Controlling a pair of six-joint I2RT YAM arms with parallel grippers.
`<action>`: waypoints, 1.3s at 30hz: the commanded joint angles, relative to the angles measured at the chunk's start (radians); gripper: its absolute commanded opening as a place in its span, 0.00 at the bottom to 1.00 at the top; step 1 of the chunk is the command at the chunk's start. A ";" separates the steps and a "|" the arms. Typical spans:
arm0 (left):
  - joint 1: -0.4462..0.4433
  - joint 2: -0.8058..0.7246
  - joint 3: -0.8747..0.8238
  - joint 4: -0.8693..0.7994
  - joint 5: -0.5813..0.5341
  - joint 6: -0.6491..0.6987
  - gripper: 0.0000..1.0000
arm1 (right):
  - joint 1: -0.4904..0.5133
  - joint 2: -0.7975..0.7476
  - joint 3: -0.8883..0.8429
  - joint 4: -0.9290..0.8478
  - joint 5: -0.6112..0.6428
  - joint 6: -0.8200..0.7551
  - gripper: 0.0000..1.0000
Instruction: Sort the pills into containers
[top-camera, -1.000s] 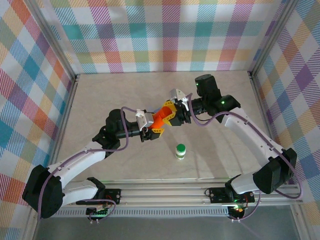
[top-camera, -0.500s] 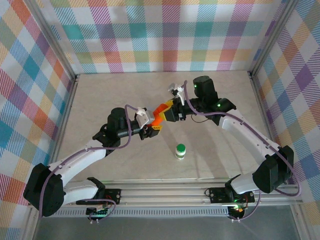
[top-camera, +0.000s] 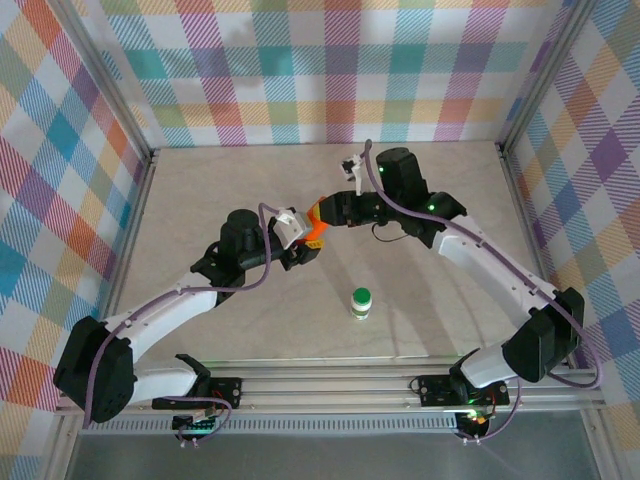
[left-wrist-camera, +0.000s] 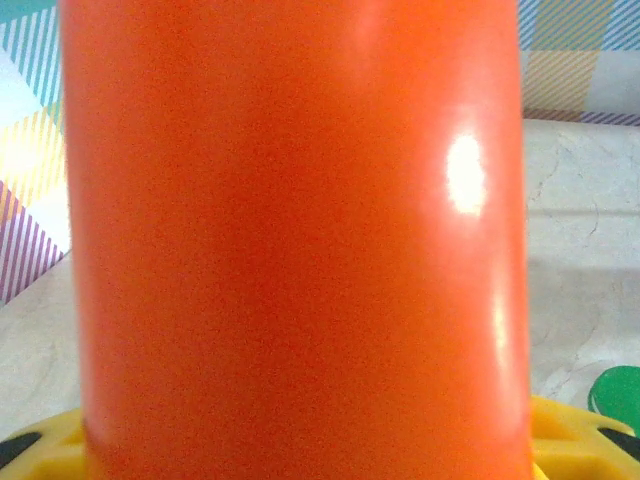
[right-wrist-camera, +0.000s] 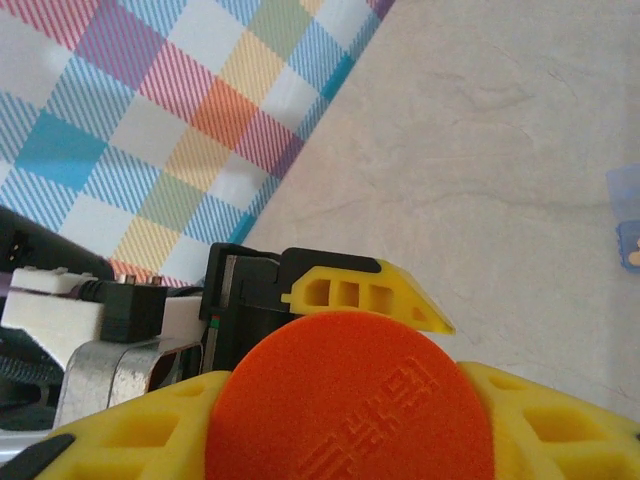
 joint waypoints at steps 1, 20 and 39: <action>-0.071 -0.012 0.047 0.209 0.107 0.075 0.00 | 0.032 0.056 0.029 -0.061 0.071 0.088 0.48; -0.076 -0.010 -0.059 0.296 0.157 -0.016 0.00 | 0.030 0.069 0.077 -0.115 0.229 0.045 0.68; -0.072 0.012 -0.090 0.283 0.091 -0.046 0.00 | -0.029 -0.043 0.165 -0.092 0.323 -0.228 0.80</action>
